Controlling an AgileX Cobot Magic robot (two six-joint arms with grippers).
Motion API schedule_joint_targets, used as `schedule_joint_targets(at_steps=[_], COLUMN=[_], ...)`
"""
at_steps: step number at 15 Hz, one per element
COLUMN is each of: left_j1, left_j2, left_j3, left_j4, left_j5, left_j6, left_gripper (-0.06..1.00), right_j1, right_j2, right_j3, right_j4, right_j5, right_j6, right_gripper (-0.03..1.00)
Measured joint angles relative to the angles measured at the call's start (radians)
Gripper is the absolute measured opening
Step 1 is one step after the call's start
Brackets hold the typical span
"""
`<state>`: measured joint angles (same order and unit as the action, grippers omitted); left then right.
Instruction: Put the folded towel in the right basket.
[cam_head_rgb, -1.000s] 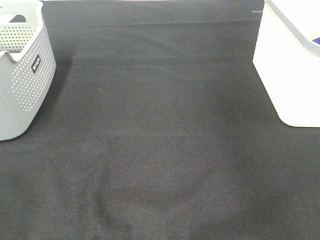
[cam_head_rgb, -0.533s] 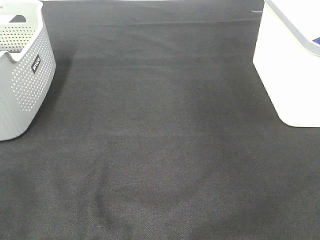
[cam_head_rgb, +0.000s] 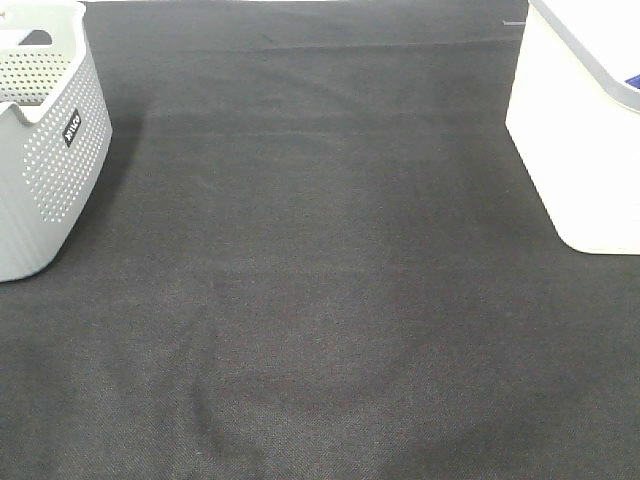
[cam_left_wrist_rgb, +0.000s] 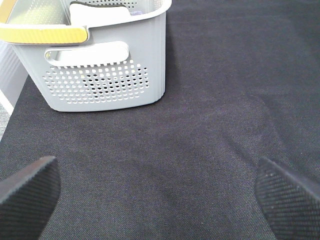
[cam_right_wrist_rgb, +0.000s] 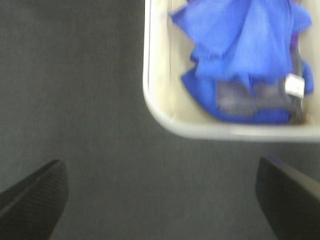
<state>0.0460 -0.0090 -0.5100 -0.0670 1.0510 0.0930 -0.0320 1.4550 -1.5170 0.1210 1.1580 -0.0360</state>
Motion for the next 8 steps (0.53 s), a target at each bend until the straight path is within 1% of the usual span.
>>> schedule_joint_targets(at_steps=[2,3,4,5,6,8], left_j1=[0.000,0.000,0.000,0.000,0.000,0.000], left_j2=[0.000,0.000,0.000,0.000,0.000,0.000], left_j3=[0.000,0.000,0.000,0.000,0.000,0.000], left_j4=[0.000,0.000,0.000,0.000,0.000,0.000], left_j5=[0.000,0.000,0.000,0.000,0.000,0.000], left_j6=[0.000,0.000,0.000,0.000,0.000,0.000], left_gripper=[0.99,0.99,0.99,0.99,0.99,0.99], right_j1=[0.000,0.000,0.000,0.000,0.000,0.000], right_j2=[-0.215,-0.306,-0.441,-0.488,-0.609,-0.757], right_j3=[0.239,0.336,0.465,0.506,0.607,0.721], right_j4=[0.000,0.000,-0.002,-0.002,-0.002,-0.002], right_j5=[-0.085,-0.118,-0.136,-0.136,-0.136,-0.136], right_j6=[0.001,0.001,0.001,0.001,0.001,0.000], right_gripper=[0.98,0.98,0.98,0.98,0.98,0.98])
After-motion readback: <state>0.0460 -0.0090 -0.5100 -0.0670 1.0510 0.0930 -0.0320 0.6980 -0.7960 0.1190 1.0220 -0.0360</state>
